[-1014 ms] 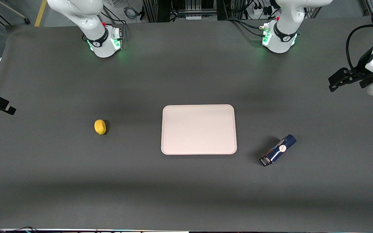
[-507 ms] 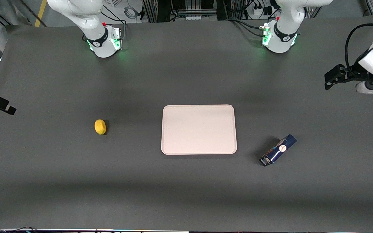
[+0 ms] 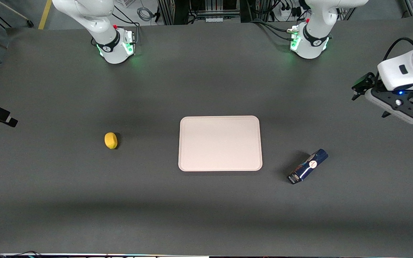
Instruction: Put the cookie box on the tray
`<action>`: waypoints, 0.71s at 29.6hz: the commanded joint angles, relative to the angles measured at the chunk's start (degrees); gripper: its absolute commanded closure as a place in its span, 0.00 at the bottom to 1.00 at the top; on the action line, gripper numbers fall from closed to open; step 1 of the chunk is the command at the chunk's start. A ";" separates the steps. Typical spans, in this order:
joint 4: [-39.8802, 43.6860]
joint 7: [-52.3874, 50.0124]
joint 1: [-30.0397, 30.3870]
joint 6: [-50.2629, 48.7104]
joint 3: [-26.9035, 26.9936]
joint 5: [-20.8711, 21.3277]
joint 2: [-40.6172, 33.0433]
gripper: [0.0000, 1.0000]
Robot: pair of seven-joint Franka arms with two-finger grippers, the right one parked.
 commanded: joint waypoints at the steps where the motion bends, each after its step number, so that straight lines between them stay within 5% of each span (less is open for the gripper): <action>1: 3.87 -1.21 -0.43 -8.73 0.32 0.47 -4.39 1.00; 21: 26.19 -2.70 -0.16 -40.46 -3.20 -1.38 -11.96 0.98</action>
